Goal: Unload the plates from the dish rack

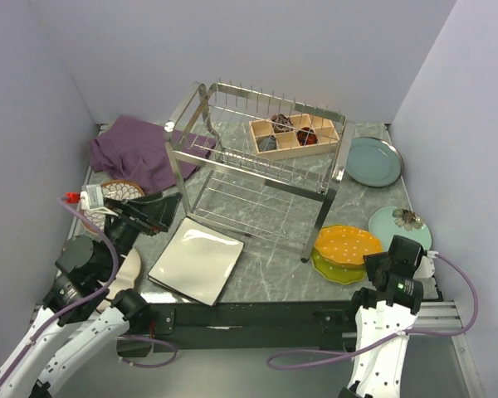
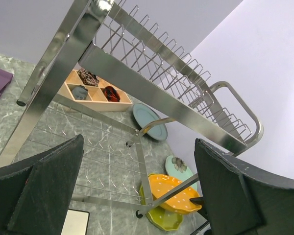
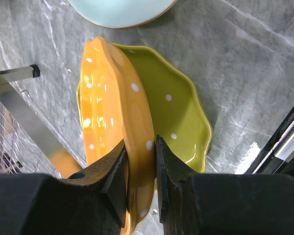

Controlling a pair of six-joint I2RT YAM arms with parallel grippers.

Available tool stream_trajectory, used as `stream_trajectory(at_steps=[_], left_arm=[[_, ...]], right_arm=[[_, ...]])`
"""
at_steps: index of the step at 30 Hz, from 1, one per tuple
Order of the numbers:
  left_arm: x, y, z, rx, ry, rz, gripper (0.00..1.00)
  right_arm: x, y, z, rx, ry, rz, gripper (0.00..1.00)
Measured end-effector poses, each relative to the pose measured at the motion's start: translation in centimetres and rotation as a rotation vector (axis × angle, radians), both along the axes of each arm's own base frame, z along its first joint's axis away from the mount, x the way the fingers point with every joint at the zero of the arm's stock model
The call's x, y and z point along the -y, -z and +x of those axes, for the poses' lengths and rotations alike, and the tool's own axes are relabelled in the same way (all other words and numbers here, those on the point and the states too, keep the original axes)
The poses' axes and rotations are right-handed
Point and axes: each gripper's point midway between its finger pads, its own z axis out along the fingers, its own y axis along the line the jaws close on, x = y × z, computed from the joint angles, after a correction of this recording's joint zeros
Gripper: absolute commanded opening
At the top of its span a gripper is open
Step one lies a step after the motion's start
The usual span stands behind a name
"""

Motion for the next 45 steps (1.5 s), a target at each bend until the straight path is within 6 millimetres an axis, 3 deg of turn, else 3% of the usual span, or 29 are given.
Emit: stream_trajectory(at_steps=[10, 19, 28, 32, 35, 36, 38, 40, 45], left_arm=[[-0.8, -1.0, -0.8, 0.018, -0.007, -0.016, 1.0], [-1.7, -1.8, -1.4, 0.035, -0.025, -0.035, 0.99], [-2.4, -2.0, -1.9, 0.043, -0.04, -0.04, 1.0], [-2.1, -1.8, -2.0, 0.044, -0.026, -0.019, 0.99], [-1.3, -1.7, -2.4, 0.063, 0.023, 0.02, 1.0], [-0.9, -1.5, -2.5, 0.067, 0.043, 0.036, 0.99], [0.0, -1.1, -2.4, 0.067, 0.08, 0.074, 0.99], [1.1, -0.4, -2.2, 0.055, 0.123, 0.113, 1.0], [4.4, 1.9, -1.7, 0.03, 0.254, 0.171, 0.99]], right_arm=[[-0.1, 0.6, -0.7, -0.062, -0.014, 0.007, 0.44], [-0.1, 1.3, -1.4, -0.12, -0.016, 0.011, 0.46], [-0.1, 0.7, -1.2, -0.115, -0.018, 0.015, 0.47], [0.3, -3.3, 0.2, -0.054, -0.046, -0.019, 0.51], [1.2, -8.6, 2.1, 0.027, -0.091, -0.096, 0.63], [1.5, -10.1, 2.6, 0.049, -0.105, -0.122, 0.72], [1.8, -12.8, 3.5, 0.1, -0.144, -0.171, 0.79], [1.6, -15.6, 4.5, 0.172, -0.206, -0.22, 0.97], [-0.6, -19.7, 4.8, 0.344, -0.384, -0.305, 1.0]])
